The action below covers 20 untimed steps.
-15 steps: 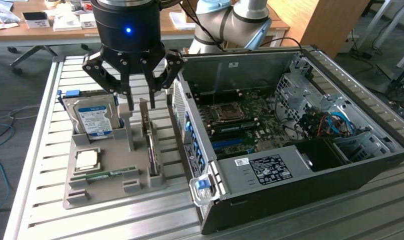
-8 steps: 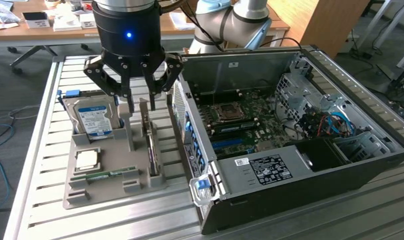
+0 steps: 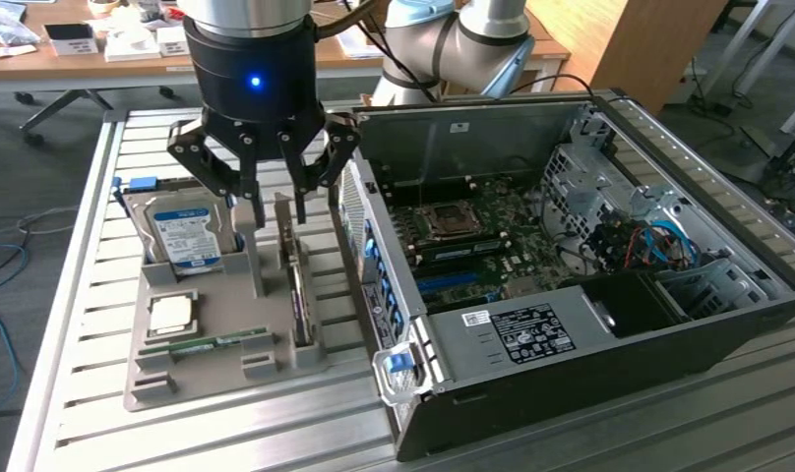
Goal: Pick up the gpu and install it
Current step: 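Pick up the gpu and move the gpu toward the slot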
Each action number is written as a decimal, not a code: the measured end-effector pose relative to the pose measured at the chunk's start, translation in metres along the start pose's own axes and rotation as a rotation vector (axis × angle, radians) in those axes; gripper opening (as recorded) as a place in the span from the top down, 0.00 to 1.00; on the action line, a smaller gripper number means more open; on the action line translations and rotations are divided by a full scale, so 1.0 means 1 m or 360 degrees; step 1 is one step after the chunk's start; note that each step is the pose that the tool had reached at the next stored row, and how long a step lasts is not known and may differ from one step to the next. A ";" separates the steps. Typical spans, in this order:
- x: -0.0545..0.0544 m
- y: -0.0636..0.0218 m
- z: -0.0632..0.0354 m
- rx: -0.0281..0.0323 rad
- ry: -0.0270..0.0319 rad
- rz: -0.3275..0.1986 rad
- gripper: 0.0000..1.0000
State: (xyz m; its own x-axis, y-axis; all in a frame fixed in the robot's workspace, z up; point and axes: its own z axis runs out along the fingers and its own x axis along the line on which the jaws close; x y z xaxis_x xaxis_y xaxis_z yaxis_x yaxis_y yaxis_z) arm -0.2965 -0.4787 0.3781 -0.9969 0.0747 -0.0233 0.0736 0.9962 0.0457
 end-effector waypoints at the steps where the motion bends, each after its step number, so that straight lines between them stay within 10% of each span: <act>1: 0.000 0.0000 0.0001 -0.00003 -0.00001 0.0000 0.58; 20: 0.000 -0.0003 0.0060 -0.00004 -0.00001 0.0000 0.58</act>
State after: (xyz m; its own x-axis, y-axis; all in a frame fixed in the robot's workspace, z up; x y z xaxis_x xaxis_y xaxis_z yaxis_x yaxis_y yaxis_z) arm -0.2965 -0.4788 0.3722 -0.9969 0.0746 -0.0233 0.0735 0.9962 0.0459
